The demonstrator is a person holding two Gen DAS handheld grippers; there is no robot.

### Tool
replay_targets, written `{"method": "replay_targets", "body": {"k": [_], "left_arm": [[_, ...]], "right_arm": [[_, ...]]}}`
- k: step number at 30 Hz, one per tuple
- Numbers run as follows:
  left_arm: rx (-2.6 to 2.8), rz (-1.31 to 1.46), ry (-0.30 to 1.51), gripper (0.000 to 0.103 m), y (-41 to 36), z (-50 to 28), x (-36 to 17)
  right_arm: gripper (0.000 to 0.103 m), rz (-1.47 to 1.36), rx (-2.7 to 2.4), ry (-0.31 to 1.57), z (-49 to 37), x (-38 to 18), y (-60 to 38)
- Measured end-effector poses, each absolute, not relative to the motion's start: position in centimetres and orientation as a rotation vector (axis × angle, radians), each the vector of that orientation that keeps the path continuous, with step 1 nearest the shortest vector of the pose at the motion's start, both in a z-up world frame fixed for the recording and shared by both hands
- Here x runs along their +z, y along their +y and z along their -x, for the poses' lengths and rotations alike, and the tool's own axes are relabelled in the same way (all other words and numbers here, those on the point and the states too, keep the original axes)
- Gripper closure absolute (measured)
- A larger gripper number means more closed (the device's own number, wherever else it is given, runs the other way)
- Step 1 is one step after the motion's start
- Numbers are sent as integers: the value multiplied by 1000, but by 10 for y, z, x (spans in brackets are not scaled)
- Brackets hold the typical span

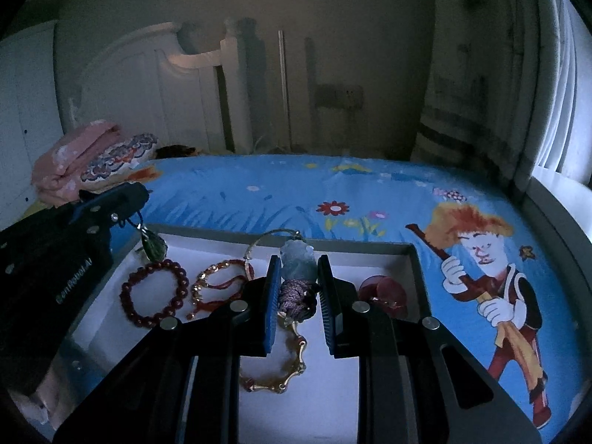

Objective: Organize jewelry
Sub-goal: 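Release the green pendant into the tray with the left tool while the right releases the tassel charm, then withdraw both open tools from the tray toward the pearl and silver earring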

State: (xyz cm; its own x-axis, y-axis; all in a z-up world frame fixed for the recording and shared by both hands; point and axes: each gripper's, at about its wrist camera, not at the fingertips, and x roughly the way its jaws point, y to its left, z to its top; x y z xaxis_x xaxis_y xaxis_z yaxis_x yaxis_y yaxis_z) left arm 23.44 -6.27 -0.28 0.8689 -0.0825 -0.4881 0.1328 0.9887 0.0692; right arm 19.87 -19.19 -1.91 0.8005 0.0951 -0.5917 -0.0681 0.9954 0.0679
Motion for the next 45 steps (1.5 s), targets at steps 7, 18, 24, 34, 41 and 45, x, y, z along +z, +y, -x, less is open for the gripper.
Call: {"method": "replay_targets", "body": {"k": [7,18,24,34,41,45], "left_arm": [[-103,-116,547,76,-56,-232,-16],[-110,-104,565,59,-52,-220,-26],[-121,-111,550,49,-53,-208,-25],[-136,-77,570,24,-29,-158,-21],[-91,-61,580,23,-2,-128,-29],[-54,-73,566,21,9,-116,-35]], "right_arm": [[80,-43,64,667,-200,-25,-194],[72,-65,71,656,-183,-28,-201],[71,-79,69,679,-175,-32,-206],[68,-90,82,678,-134,-33,-218],[53,-139,21,671,-92,-43,-251],[53,-137,-16,688,-77,-52,-264]]}}
